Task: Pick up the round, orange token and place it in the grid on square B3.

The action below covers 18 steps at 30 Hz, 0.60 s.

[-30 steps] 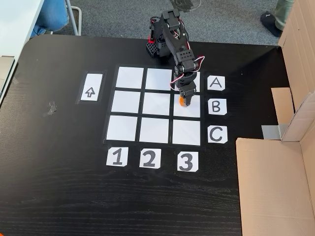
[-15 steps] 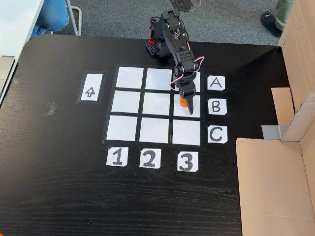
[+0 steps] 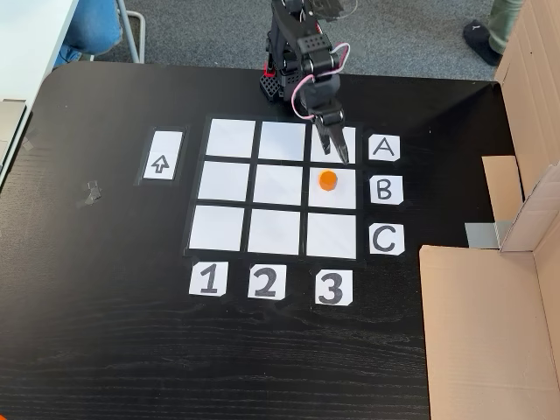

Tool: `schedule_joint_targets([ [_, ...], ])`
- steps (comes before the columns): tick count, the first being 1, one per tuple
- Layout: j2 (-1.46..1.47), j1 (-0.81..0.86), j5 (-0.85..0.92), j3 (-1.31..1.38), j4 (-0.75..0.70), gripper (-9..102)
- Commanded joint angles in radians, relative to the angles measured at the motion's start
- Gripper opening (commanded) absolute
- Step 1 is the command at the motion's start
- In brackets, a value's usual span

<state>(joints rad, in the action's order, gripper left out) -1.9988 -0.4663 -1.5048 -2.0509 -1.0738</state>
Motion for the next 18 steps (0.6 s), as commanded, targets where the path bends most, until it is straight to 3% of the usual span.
schedule_joint_targets([
  [1, -0.411, 0.049, -0.011, -0.143, 0.043, 54],
  [6, -0.773, 0.318, 0.014, -0.279, 0.051, 46],
  [11, -1.005, 0.736, 0.103, -0.327, 0.015, 21],
  [14, -1.094, 1.000, 0.140, -0.348, 0.012, -1],
  [18, -1.276, 1.376, 0.133, -0.468, 0.017, -1],
])
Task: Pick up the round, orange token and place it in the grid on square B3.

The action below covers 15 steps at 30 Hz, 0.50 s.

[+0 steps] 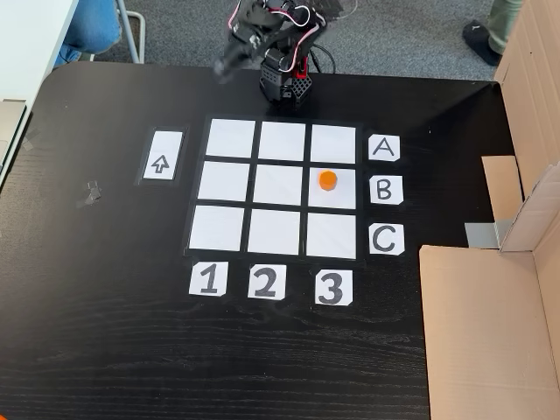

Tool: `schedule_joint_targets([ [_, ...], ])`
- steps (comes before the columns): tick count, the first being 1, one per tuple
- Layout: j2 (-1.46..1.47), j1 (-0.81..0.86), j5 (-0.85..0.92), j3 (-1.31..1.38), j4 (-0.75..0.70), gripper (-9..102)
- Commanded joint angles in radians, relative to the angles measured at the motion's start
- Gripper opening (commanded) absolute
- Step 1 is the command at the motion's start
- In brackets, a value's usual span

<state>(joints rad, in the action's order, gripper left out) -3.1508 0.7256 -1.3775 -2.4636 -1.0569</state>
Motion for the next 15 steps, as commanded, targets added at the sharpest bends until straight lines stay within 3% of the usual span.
schedule_joint_targets([
  [1, -0.179, 0.268, -0.002, -0.091, -0.003, -1],
  [7, -0.181, 0.649, -0.008, -0.227, 0.020, -1],
  [15, -0.179, 0.850, 0.028, -0.479, 0.153, -1],
])
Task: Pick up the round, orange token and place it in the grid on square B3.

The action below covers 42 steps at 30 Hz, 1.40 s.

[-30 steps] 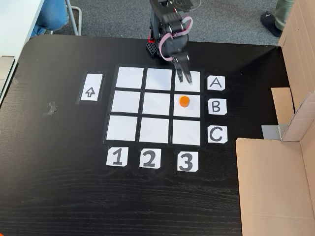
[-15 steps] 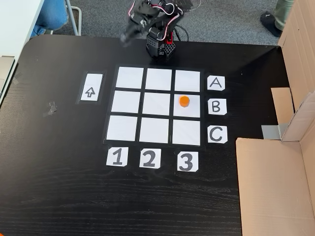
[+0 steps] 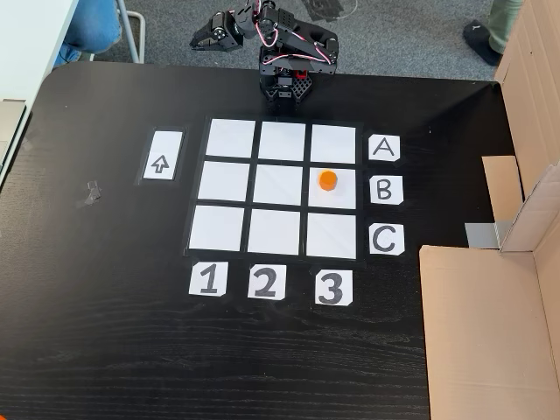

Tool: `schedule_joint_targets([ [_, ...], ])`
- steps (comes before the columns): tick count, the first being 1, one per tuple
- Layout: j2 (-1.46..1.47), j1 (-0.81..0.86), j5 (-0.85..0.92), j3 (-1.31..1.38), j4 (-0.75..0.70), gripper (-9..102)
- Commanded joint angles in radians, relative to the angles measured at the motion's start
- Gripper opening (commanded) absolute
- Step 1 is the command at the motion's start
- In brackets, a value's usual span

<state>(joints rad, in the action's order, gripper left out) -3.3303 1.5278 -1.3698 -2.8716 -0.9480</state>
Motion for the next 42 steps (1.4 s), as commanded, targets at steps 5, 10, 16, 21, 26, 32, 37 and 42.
schedule_joint_targets([
  [5, 0.000, 0.141, 0.040, -0.140, 0.104, -1],
  [10, 0.000, 0.172, 0.043, -0.141, 0.101, -1],
  [16, 0.000, 0.175, 0.041, -0.140, 0.095, -1],
  [21, 0.000, 0.172, 0.040, -0.138, 0.095, -1],
  [26, 0.002, 0.169, 0.043, -0.138, 0.097, -1],
  [32, 0.002, 0.169, 0.043, -0.138, 0.097, -1],
  [37, 0.002, 0.169, 0.043, -0.138, 0.097, -1],
  [42, 0.002, 0.169, 0.043, -0.138, 0.097, -1],
])
